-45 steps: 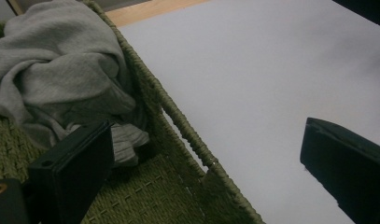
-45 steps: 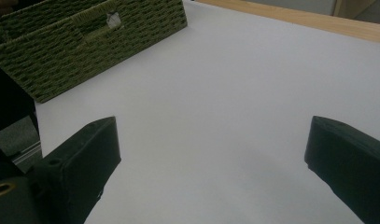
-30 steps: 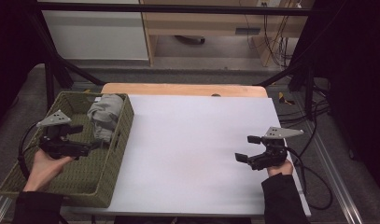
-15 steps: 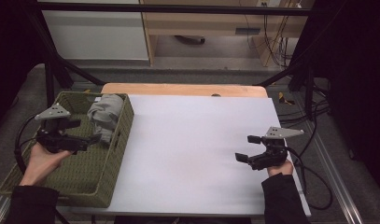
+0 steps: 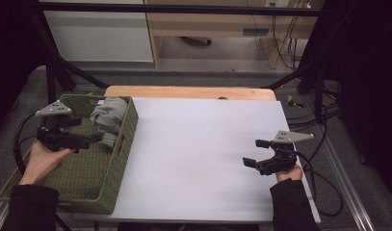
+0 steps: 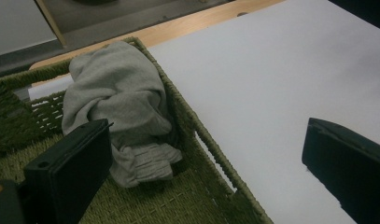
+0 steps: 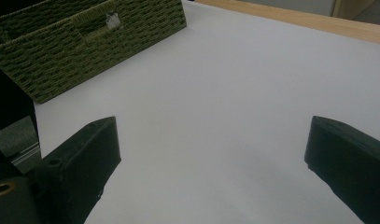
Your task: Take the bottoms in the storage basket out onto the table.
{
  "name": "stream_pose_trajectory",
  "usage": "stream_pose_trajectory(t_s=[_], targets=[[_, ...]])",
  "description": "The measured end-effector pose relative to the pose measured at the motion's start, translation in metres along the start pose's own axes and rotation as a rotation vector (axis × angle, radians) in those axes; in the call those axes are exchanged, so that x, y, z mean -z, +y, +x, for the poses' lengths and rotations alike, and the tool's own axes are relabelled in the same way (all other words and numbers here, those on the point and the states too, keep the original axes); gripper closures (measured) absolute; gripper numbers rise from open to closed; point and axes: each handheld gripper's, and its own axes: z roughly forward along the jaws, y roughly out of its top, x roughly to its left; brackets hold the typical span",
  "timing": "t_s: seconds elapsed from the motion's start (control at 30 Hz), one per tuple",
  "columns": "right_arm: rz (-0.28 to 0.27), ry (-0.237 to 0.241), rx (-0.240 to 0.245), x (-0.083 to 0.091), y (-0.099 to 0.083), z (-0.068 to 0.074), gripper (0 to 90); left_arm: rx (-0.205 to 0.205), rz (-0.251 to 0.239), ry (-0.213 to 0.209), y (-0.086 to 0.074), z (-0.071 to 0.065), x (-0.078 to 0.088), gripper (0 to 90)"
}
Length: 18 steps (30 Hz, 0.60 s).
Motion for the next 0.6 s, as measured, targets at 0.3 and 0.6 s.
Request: stream_pose_trajectory(t_s=[0.3,0.6], targets=[[0.000,0.001,0.001,-0.0005,0.0000,0.0000,3.9,0.002,0.004,0.015,0.0049,0.0017,-0.0035,1.7],[0.002,0.000,-0.001,-0.0007,-0.0002,-0.0003,3.9,0.008,0.004,0.028,0.0091,0.0055,-0.0094,1.7]])
